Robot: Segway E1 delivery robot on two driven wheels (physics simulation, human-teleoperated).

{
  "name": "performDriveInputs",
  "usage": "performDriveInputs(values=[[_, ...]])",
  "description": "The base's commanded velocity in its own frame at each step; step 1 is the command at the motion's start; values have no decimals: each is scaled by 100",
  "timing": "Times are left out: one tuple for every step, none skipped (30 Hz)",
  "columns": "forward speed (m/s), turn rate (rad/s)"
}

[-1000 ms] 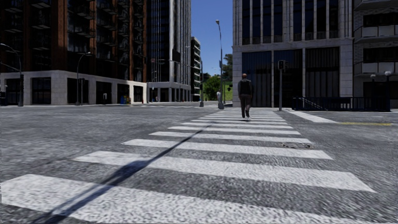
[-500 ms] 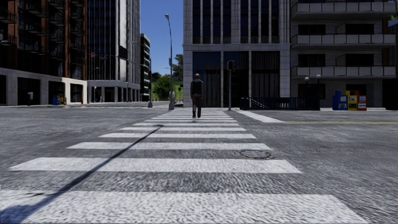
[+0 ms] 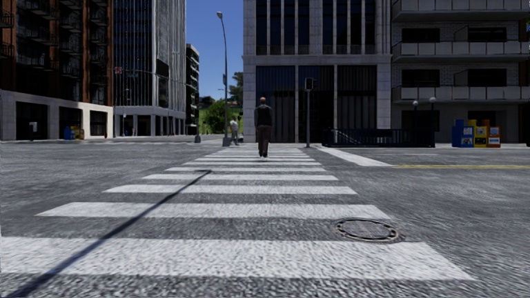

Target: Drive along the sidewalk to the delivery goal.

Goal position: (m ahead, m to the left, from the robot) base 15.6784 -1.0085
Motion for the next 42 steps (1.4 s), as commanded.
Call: performDriveInputs(values=[[119,0],[117,0],[117,0],[117,0],[117,0],[117,0],[117,0],[117,0],[115,0],[115,0],[115,0],[115,0],[115,0],[114,0],[115,0],[115,0],[129,0],[200,0],[200,0],[200,0],[200,0],[200,0],[200,0],[200,0],[200,0],[200,0],[200,0],[200,0],[200,0],[200,0],[200,0],[200,0],[200,0],[200,0],[200,0],[200,0],[200,0],[200,0],[200,0],[200,0],[200,0],[200,0]])
